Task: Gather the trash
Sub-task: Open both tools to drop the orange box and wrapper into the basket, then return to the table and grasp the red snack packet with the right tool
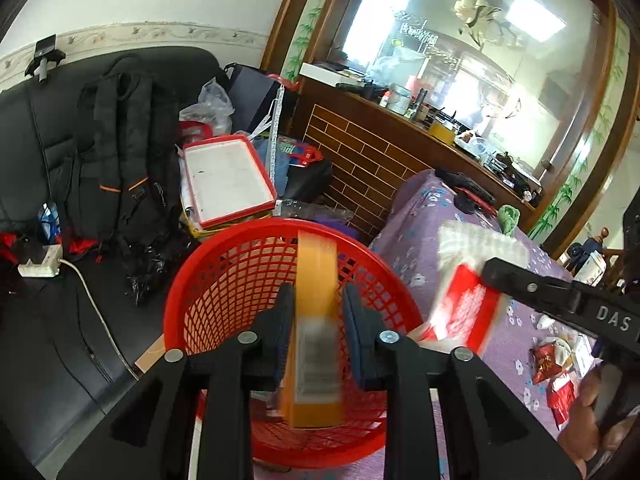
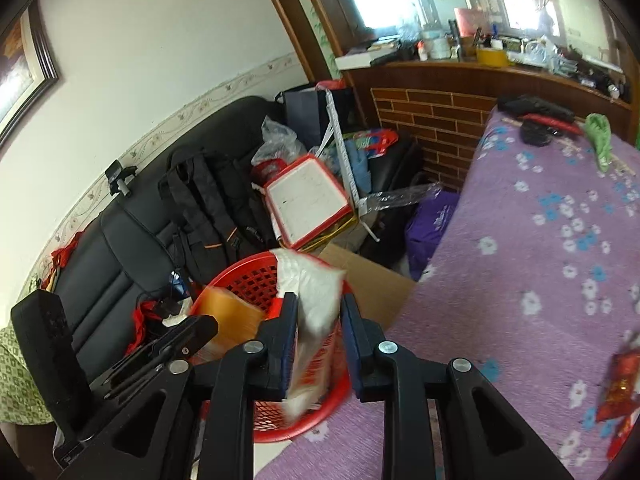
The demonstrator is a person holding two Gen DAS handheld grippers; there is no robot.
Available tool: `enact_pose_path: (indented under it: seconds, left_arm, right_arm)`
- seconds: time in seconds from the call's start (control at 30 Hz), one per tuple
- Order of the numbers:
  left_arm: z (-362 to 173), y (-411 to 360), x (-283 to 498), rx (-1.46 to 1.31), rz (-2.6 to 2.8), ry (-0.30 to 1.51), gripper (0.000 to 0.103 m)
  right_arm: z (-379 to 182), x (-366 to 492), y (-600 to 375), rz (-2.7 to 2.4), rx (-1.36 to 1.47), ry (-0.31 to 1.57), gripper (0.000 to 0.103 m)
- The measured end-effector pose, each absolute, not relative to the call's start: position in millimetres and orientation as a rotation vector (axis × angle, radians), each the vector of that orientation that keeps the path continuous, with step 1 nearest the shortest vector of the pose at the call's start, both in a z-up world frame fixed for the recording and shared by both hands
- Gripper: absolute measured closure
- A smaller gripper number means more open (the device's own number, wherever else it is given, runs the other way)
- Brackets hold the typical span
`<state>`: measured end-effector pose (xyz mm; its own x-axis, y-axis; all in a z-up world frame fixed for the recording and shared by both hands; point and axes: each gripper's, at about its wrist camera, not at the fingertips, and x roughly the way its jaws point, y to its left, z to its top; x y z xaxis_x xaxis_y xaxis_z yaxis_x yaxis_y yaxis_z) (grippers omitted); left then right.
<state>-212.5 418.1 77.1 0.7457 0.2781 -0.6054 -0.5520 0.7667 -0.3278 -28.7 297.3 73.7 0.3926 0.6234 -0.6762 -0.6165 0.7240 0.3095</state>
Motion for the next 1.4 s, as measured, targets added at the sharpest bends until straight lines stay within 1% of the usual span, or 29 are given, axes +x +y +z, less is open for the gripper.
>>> enact_pose_path:
  seconds: [0.03,0.1,0.23,0.3,0.4,0.53,0.9,1.1,1.4]
  left_arm:
    - [77,419,-214,-0.526,0.480,0.560,0.060]
    - [77,420,-216,-0.523,0.496,0.545,0.048]
    - [81,412,-216,-0.515,0.480,0.537,0.048]
    - [83,402,-212,-0.500,0.459,0.540,0.048]
    - [86,382,-205,-0.461,0.426,0.546,0.046]
    - [91,348,-190,-0.407,0.368,0.554,0.042]
    - [82,245,-148,-0.318,0.178,0.642,0.041]
    - [74,186,-130,-0.243,0.092,0.702,0.040]
    - [67,130,-110,-0.152,0.033,0.759,0.038]
  right_arm:
    - [72,-28,297,0.788,0.004,0.865,0.072]
    - [73,-29,293,0.783,-0.003,0.861,0.070]
    - [78,-34,267,0.754,0.009,0.842,0.069]
    - [81,-37,246,0.722,0.018,0.833,0.062]
    - [83,-44,213,0.679,0.027,0.825,0.057]
    - [81,-51,165,0.627,0.055,0.831,0.057]
    - [70,-79,18,0.449,0.159,0.815,0.056]
    - [64,-85,-46,0.363,0.239,0.804,0.057]
    - [35,-67,-97,0.253,0.287,0.843,0.057]
